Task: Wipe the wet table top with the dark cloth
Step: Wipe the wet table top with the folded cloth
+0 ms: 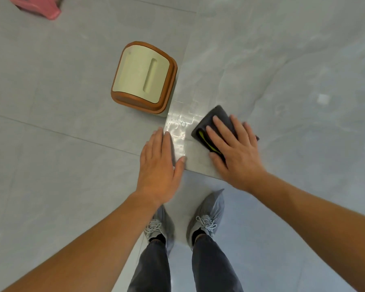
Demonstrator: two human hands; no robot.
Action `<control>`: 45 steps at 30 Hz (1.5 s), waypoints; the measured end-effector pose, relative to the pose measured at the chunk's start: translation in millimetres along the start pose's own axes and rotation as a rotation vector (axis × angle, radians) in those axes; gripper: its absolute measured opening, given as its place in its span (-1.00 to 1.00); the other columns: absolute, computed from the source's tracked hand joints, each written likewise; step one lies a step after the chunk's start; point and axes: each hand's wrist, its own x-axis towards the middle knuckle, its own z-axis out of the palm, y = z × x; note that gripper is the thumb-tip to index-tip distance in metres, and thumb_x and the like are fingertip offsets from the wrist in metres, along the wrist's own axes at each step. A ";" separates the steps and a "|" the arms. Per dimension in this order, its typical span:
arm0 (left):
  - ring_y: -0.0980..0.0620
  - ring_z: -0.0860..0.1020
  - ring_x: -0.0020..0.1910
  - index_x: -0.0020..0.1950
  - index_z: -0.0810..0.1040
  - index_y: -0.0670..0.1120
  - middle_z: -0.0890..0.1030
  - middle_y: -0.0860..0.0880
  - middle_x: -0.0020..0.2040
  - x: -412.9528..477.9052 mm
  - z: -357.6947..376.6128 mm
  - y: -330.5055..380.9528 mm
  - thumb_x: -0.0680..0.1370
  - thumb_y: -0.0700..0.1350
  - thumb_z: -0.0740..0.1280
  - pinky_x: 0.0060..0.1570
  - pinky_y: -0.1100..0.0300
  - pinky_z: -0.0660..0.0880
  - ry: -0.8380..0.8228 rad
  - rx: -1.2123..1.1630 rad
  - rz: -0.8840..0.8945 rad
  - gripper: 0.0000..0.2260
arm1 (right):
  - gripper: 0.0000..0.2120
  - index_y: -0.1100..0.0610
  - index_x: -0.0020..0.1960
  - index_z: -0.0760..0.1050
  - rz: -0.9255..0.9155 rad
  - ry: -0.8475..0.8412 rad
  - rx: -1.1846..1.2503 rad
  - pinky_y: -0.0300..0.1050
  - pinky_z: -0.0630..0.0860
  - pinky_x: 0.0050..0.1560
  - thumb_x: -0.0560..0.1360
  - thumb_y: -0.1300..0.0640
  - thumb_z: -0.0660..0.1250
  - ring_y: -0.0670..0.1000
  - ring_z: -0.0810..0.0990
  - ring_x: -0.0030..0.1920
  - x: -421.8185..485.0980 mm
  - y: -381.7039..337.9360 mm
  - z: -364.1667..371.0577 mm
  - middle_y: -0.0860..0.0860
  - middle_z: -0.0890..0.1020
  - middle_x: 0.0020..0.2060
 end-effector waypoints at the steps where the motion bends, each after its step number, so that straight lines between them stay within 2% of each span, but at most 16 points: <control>1: -0.07 -0.08 0.62 0.63 -0.06 -0.13 -0.05 -0.12 0.65 -0.2 1.4 -2.7 0.65 0.19 0.01 0.58 -0.02 -0.06 -0.004 -0.027 -0.013 -0.34 | -0.47 0.00 0.56 0.27 0.019 0.013 -0.014 0.32 0.05 0.52 0.63 -0.10 0.16 0.26 0.09 0.58 23.2 1.1 -2.1 0.02 0.22 0.58; 5: 0.02 -0.07 0.62 0.64 -0.11 -0.09 -0.06 -0.06 0.66 -0.2 5.8 -9.7 0.67 0.15 0.06 0.55 0.15 -0.11 -0.018 -0.164 0.007 -0.35 | -0.48 -0.08 0.62 0.07 0.145 0.026 -0.048 0.23 -0.13 0.56 0.68 -0.11 0.00 0.22 -0.05 0.60 115.6 2.2 -8.0 -0.04 0.05 0.63; 8: 0.06 0.06 0.60 0.64 -0.05 -0.02 0.07 -0.01 0.65 3.2 8.0 -17.8 0.68 0.10 0.12 0.57 0.10 0.04 -0.024 -0.411 -0.051 -0.40 | -0.49 -0.07 0.62 0.07 0.182 0.050 -0.063 0.23 -0.14 0.56 0.68 -0.06 0.01 0.21 -0.08 0.61 135.5 -9.3 -1.4 -0.04 0.05 0.63; 12: 0.09 0.28 0.52 0.61 0.09 0.09 0.27 0.06 0.57 6.4 9.1 -28.9 0.61 0.26 0.06 0.50 -0.04 0.26 -0.087 -0.705 -0.228 -0.41 | -0.48 -0.06 0.60 0.14 -0.009 -0.005 -0.077 0.28 -0.08 0.56 0.66 -0.01 0.12 0.21 -0.03 0.61 68.4 -40.6 16.6 -0.02 0.13 0.61; 16: 0.24 0.48 0.25 0.42 0.39 0.10 0.55 0.12 0.26 6.2 1.9 -27.1 0.69 0.14 0.04 0.33 0.14 0.40 -0.086 -0.838 -0.223 -0.65 | -0.45 -0.03 0.58 0.22 -0.211 -0.070 -0.102 0.29 0.04 0.54 0.60 0.06 0.21 0.21 0.03 0.60 4.4 -46.0 25.8 -0.03 0.17 0.60; 18: 0.32 0.51 0.10 0.29 0.47 0.09 0.58 0.18 0.11 8.6 -5.0 -24.9 0.72 0.06 0.04 0.17 0.23 0.42 -0.060 -0.888 -0.225 -0.73 | -0.48 -0.03 0.58 0.24 -0.240 -0.082 -0.103 0.27 0.07 0.53 0.62 0.05 0.18 0.21 0.07 0.60 10.0 -38.1 23.2 -0.03 0.20 0.59; 20: 0.30 0.52 0.07 0.26 0.50 0.06 0.58 0.17 0.08 14.0 -7.9 -25.9 0.72 0.05 0.04 0.16 0.22 0.42 -0.033 -0.915 -0.229 -0.72 | -0.50 -0.04 0.57 0.24 -0.146 -0.047 -0.085 0.28 0.08 0.53 0.64 0.04 0.16 0.21 0.09 0.59 33.2 -36.2 19.5 -0.03 0.21 0.59; 24: 0.15 0.51 0.20 0.31 0.45 0.10 0.56 0.07 0.19 32.6 -13.0 -23.3 0.69 0.14 0.02 0.25 0.13 0.44 -0.058 -0.943 -0.226 -0.68 | -0.51 -0.05 0.58 0.20 0.161 0.075 -0.039 0.25 -0.03 0.56 0.66 0.03 0.12 0.22 0.04 0.59 60.4 -56.4 24.9 -0.04 0.18 0.60; 26: 0.27 0.52 0.06 0.20 0.46 0.11 0.57 0.08 0.07 43.2 -17.9 -19.2 0.70 0.13 0.02 0.06 0.30 0.44 -0.076 -0.961 -0.221 -0.74 | -0.49 -0.04 0.58 0.22 0.124 0.090 -0.029 0.28 -0.01 0.55 0.65 0.06 0.17 0.22 0.04 0.59 41.9 -64.5 31.7 -0.03 0.19 0.59; 28: 0.31 0.51 -0.04 0.11 0.46 0.09 0.55 0.08 -0.01 52.9 -21.3 -13.9 0.70 0.11 0.03 -0.02 0.32 0.42 -0.087 -0.945 -0.212 -0.75 | -0.47 -0.03 0.58 0.22 0.032 0.053 -0.019 0.31 0.05 0.52 0.63 0.09 0.20 0.22 0.04 0.60 9.7 -66.5 34.8 -0.03 0.19 0.59; 31: 0.03 0.41 0.38 0.46 0.33 0.02 0.46 -0.04 0.41 60.5 -16.7 -8.2 0.66 0.20 0.03 0.38 0.04 0.33 -0.130 -0.878 -0.211 -0.55 | -0.48 -0.03 0.58 0.23 -0.037 -0.019 -0.063 0.29 0.07 0.53 0.63 0.09 0.20 0.20 0.04 0.60 -38.4 -57.1 30.6 -0.03 0.19 0.59; 33: 0.01 0.26 0.52 0.60 0.13 0.06 0.28 0.02 0.57 62.0 -13.7 -5.7 0.66 0.22 0.02 0.45 0.08 0.19 -0.155 -0.864 -0.228 -0.47 | -0.48 -0.01 0.58 0.24 0.002 -0.025 -0.067 0.30 0.10 0.52 0.62 0.11 0.20 0.20 0.06 0.60 -60.7 -35.9 23.1 -0.02 0.20 0.59; 37: 0.02 0.23 0.54 0.62 0.08 0.10 0.23 0.07 0.59 59.0 -9.1 -11.2 0.65 0.27 0.01 0.52 -0.07 0.19 -0.169 -0.844 -0.190 -0.43 | -0.50 0.00 0.57 0.23 0.338 0.082 0.003 0.39 0.20 0.43 0.64 0.08 0.14 0.23 0.10 0.58 -86.6 -2.3 10.4 0.01 0.20 0.59; 41: 0.19 0.20 0.52 0.61 0.09 0.14 0.21 0.17 0.58 48.7 -6.9 -14.1 0.63 0.28 0.03 0.55 -0.01 0.15 -0.121 -0.848 -0.103 -0.43 | -0.49 0.03 0.58 0.20 0.650 0.179 0.041 0.33 0.03 0.53 0.63 0.07 0.12 0.25 0.03 0.58 -63.1 -41.9 22.7 0.00 0.14 0.61; 42: 0.21 0.19 0.52 0.61 0.10 0.13 0.21 0.18 0.58 45.6 -6.1 -14.1 0.63 0.27 0.04 0.55 0.00 0.14 -0.084 -0.843 -0.077 -0.44 | -0.48 0.03 0.58 0.22 0.630 0.176 0.049 0.32 0.02 0.53 0.62 0.07 0.14 0.26 0.03 0.58 -51.8 -56.9 26.8 0.00 0.15 0.60; 45: 0.09 0.17 0.57 0.61 0.09 0.02 0.21 0.04 0.60 41.0 -0.2 -14.9 0.62 0.30 0.03 0.54 -0.09 0.16 0.002 -0.751 -0.028 -0.36 | -0.48 0.00 0.55 0.30 0.310 0.121 0.036 0.31 0.05 0.52 0.59 0.07 0.19 0.25 0.09 0.58 -18.7 -91.2 39.8 0.00 0.25 0.57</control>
